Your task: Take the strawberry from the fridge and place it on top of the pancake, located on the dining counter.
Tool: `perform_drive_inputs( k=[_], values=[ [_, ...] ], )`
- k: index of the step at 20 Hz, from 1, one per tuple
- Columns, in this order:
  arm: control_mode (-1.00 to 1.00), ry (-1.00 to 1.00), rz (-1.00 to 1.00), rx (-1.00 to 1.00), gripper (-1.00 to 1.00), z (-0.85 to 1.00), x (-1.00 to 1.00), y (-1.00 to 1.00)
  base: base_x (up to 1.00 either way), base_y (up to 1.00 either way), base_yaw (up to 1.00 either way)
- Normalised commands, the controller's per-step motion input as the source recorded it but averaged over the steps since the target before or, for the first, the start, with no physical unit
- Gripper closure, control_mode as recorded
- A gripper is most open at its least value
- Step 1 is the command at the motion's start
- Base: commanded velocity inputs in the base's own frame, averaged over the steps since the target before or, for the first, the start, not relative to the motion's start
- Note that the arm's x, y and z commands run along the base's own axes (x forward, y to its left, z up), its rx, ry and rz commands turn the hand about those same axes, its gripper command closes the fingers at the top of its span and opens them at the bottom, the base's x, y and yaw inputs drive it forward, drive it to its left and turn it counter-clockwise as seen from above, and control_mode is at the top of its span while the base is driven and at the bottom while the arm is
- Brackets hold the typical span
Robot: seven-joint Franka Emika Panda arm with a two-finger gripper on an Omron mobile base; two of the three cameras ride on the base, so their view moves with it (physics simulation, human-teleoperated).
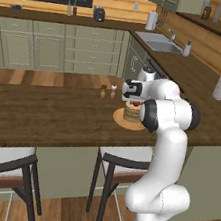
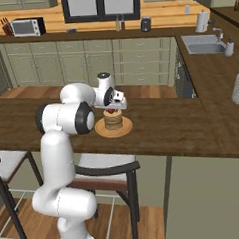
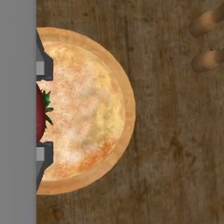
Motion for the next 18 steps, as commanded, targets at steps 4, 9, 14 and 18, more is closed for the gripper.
perform_drive_inputs(
  k=[4,9,14,18],
  values=[
    [-1.00,0.00,0.00,0.00,1.00,-0.28,0.00,0.00,0.00,0.00,0.00],
    [-1.00,-0.03,0.00,0.00,1.00,0.01,0.01,0.00,0.00,0.00,0.00],
    [-1.00,-0.02,0.00,0.00,1.00,0.06,0.27,0.00,0.00,0.00,0.00],
    [-1.00,0.00,0.00,0.00,1.00,-0.20,0.09,0.00,0.00,0.00,0.00]
  ],
)
